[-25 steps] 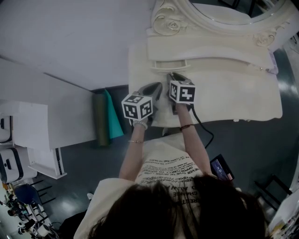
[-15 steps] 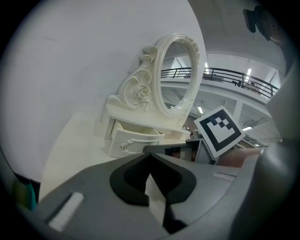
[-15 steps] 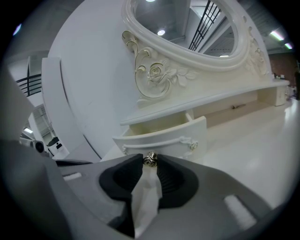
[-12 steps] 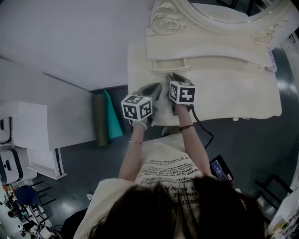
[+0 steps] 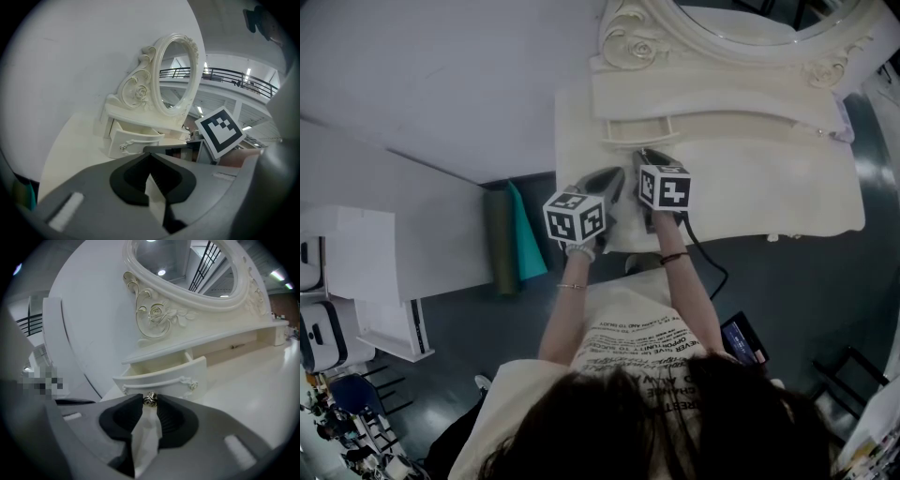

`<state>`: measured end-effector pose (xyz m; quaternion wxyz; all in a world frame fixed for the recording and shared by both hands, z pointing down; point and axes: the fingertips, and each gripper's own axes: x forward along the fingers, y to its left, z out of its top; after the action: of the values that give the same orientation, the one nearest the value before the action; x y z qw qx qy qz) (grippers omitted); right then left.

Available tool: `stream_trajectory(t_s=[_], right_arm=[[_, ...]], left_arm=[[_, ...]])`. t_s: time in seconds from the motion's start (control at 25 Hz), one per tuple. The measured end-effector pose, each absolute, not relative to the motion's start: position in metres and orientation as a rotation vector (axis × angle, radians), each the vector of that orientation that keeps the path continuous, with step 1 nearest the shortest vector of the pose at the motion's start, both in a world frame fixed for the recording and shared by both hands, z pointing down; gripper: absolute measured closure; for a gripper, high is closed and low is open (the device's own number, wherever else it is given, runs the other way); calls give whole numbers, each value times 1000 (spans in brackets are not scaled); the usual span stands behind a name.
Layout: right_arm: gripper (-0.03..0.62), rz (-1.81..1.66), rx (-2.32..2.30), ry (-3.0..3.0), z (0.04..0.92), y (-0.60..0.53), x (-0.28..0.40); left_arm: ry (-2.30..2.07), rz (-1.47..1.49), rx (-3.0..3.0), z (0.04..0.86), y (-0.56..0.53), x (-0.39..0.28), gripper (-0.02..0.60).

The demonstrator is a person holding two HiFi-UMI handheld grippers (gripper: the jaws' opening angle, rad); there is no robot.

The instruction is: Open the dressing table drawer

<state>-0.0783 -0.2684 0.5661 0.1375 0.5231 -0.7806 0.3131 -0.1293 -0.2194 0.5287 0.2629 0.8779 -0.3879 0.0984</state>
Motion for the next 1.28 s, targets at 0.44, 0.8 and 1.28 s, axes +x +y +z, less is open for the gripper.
stream_trajectory(t_s=[0.44, 0.8, 1.28], right_arm=[[493, 901, 1507, -2264, 565, -265, -78], [493, 896, 1503, -2269, 566, -262, -77], [491, 895, 1491, -2289, 565, -260, -79]], left_arm=[[-1040, 268, 2374, 529, -217, -125, 584], [-1034, 272, 2374, 531, -214, -122, 583], [-1030, 269, 2378, 531, -212, -122, 584]])
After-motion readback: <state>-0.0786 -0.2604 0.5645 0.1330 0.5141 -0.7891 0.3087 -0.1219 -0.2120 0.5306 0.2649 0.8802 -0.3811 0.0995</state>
